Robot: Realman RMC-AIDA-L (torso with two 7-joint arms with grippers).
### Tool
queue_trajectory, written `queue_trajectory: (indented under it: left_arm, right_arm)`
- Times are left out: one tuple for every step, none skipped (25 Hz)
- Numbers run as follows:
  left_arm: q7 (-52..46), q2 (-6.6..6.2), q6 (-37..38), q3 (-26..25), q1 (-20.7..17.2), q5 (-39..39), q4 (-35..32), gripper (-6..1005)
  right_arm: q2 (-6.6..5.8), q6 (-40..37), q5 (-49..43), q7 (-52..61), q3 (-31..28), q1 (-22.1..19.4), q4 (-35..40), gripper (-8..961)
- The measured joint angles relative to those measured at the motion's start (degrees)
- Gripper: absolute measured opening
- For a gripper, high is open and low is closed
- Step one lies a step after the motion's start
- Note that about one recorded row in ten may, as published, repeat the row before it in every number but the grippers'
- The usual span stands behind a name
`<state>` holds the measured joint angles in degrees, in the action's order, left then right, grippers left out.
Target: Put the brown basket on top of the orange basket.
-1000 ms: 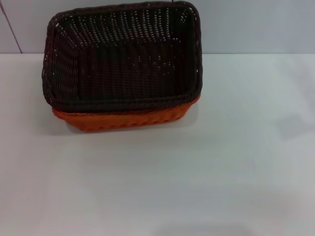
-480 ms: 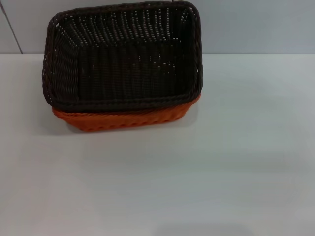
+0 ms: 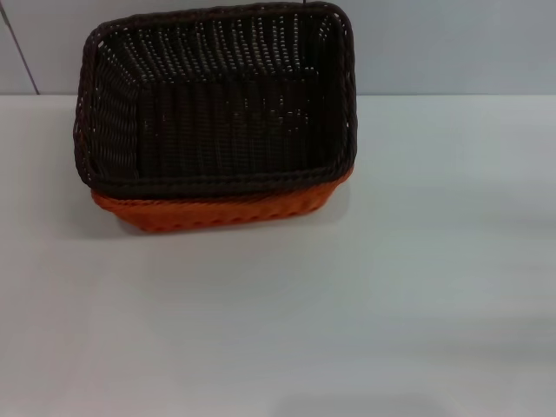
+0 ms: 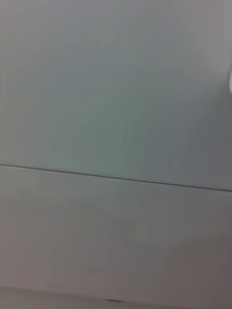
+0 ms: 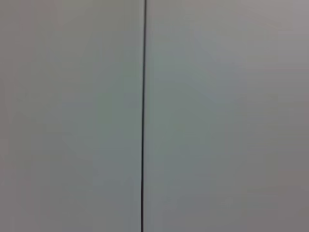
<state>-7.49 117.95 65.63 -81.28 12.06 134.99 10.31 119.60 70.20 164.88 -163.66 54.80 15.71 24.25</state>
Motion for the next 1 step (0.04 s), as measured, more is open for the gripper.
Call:
queue_trajectory:
  left_arm:
    - [0.3,-0.11,-0.5,-0.2,0.2,0.0,0.0,781]
  right_arm:
    - [0.18,1.8,-0.1,1.3,0.3,-0.9,-1.1,609]
